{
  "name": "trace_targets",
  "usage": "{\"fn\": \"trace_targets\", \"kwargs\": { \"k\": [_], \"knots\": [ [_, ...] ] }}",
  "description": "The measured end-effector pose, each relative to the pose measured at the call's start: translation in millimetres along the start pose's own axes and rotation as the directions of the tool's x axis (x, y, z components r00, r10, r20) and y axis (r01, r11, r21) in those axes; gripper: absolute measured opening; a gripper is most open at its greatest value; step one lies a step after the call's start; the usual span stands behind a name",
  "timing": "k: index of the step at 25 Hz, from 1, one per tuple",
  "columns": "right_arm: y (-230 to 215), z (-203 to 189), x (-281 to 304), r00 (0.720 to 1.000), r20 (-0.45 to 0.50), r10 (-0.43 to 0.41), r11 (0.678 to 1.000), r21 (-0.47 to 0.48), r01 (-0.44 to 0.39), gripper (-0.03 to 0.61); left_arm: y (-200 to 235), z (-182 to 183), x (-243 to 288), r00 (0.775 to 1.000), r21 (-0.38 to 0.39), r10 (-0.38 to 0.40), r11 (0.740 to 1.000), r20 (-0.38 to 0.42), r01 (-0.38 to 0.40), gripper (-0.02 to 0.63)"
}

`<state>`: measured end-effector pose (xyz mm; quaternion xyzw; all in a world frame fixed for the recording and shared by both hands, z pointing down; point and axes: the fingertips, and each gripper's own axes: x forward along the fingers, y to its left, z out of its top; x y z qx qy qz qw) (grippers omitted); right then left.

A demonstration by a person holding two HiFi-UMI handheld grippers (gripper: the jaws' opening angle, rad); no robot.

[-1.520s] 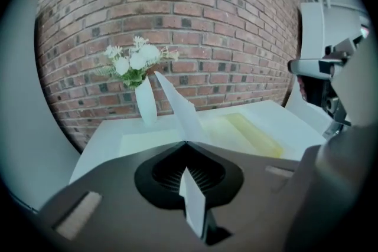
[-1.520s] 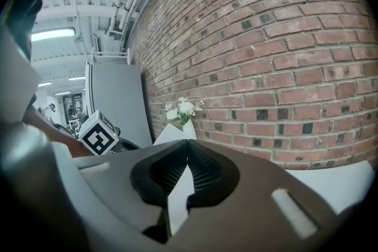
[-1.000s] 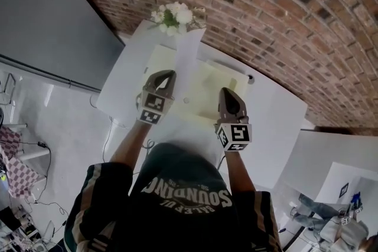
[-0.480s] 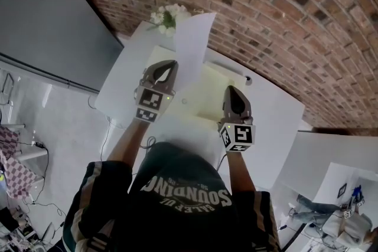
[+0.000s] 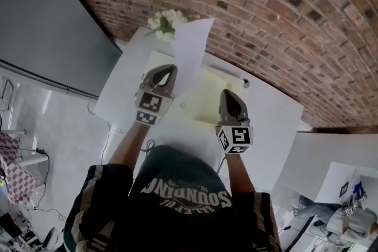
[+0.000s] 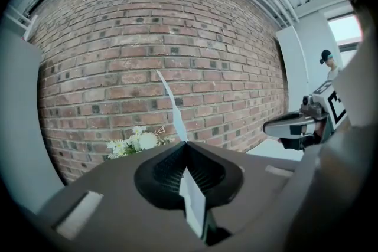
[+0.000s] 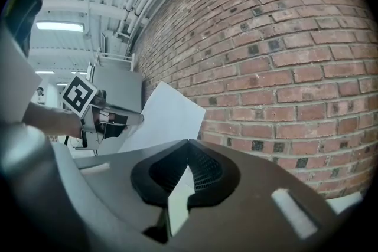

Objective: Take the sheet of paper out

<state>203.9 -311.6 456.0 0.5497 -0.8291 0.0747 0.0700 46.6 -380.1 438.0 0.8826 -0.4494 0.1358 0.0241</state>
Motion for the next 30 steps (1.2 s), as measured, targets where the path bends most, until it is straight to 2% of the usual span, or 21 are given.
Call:
{"fn": "trace_targets", "kwargs": {
  "k": [30],
  "knots": [
    [1.9,-8.6,-4.1,1.0,-0.017,0.007,1.0,0.009,-0.006,-0.017,-16.0,-12.2,7.7,0.999,-0.015,-0.026,1.0,-0.024,0.025,0.012]
  ]
}}
